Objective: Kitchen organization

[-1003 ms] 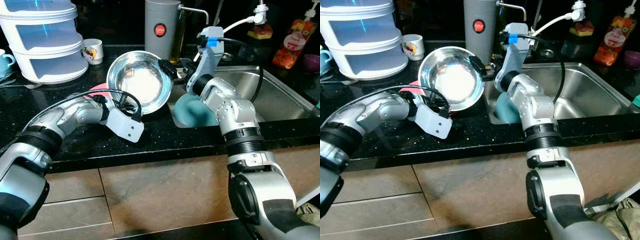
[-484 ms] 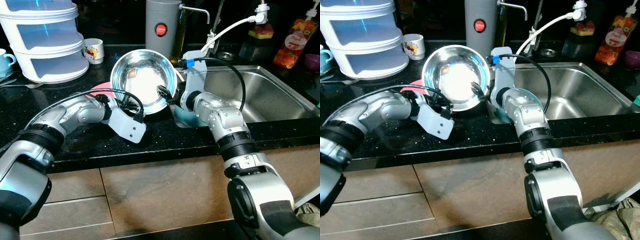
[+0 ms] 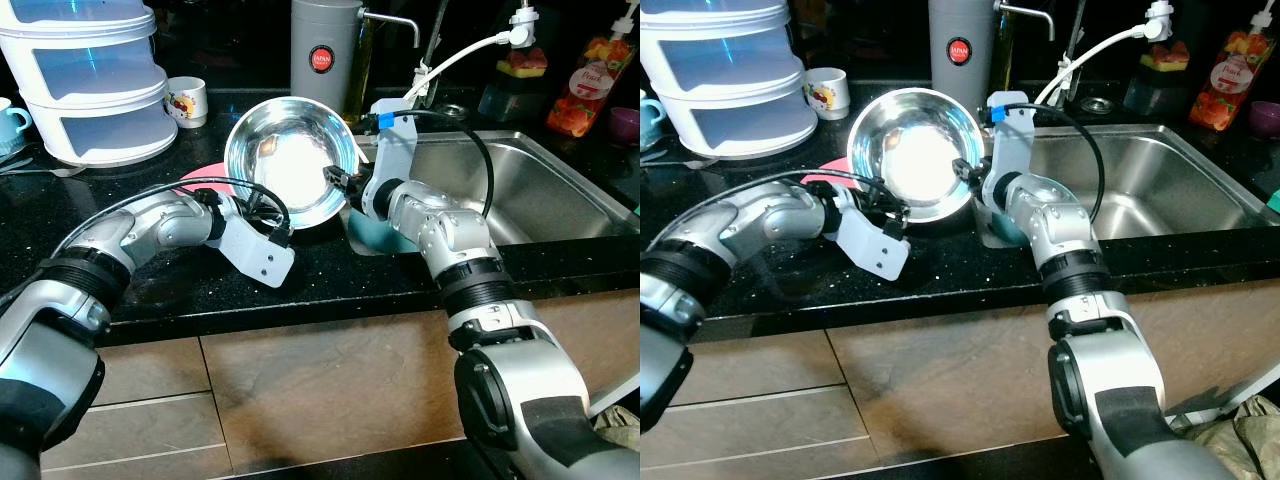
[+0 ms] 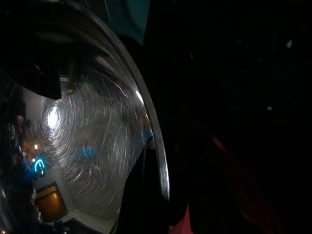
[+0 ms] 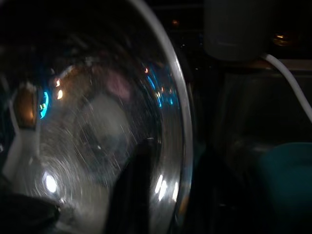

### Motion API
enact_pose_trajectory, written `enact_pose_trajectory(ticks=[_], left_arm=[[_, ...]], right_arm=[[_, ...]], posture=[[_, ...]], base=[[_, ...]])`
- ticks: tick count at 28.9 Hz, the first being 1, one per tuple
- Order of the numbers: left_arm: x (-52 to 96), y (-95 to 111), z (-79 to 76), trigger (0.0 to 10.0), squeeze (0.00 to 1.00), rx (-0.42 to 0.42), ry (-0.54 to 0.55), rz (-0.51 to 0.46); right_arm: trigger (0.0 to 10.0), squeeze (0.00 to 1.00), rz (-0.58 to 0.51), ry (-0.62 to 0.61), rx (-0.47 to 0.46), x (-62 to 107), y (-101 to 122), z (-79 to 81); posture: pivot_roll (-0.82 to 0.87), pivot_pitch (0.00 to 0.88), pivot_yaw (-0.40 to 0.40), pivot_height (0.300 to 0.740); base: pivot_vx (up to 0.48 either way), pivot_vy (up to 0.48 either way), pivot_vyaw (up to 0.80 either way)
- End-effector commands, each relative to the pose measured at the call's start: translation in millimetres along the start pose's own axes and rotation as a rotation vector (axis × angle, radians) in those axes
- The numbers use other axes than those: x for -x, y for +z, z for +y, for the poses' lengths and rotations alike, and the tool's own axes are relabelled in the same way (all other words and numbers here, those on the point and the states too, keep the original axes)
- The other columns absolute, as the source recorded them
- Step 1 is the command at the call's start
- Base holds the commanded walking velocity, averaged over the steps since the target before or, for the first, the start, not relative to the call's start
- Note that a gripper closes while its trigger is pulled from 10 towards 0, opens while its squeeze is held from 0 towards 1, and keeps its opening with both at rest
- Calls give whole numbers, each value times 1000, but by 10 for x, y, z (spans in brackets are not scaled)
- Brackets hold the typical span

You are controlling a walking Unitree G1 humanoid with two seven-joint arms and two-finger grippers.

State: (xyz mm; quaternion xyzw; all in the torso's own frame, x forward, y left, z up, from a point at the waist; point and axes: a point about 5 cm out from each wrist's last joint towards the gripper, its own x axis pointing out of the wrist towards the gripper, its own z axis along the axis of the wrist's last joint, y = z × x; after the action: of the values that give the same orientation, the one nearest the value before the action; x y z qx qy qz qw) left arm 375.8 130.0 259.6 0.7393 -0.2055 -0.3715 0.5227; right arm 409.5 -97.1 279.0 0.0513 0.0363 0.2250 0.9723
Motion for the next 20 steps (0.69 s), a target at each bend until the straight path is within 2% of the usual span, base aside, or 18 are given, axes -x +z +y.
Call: enact_pose_trajectory(ticks=[1,7,8,9,10,11,17,18,19,20], left_arm=[[7,19,103,0,0,-32,39,-13],[1,28,101,0,0,-35,38,-17],[0,27,106,1137,0,-38,39,-17],[-3,24,116,4314,0,-30,49,-14],[-4,22,123,4314,0,-25,57,-12],[-7,17,130,10000,1000,-16,63,-7],[-13,12,179,10000,1000,-17,101,5],[-12,1,224,10000,584,-21,142,22],[-12,1,224,10000,584,-21,142,22],[-7,1,274,10000,0,-21,181,28]], right_arm=[[0,0,20,-39,-24,12,-35,-82],[0,0,15,-49,-29,12,-25,-95],[0,0,12,-54,-31,9,-19,-101],[0,0,11,-56,-32,8,-16,-104],[0,0,10,-57,-33,8,-15,-105],[0,0,10,-58,-34,7,-14,-106],[0,0,5,-64,-41,8,-3,-114],[0,0,2,-66,-46,10,4,-120],[0,0,2,-66,-46,10,4,-120],[0,0,-2,-69,-53,12,14,-130]], posture=[[113,71,-41,740],[114,73,-41,740],[115,73,-41,740],[115,73,-41,740],[115,73,-41,740],[114,73,-40,740],[113,71,-40,740],[113,71,-38,740],[113,71,-38,740],[113,71,-38,740]], base=[[0,0,0],[0,0,0],[0,0,0],[0,0,0],[0,0,0],[0,0,0],[0,0,0],[0,0,0],[0,0,0],[0,0,0]])
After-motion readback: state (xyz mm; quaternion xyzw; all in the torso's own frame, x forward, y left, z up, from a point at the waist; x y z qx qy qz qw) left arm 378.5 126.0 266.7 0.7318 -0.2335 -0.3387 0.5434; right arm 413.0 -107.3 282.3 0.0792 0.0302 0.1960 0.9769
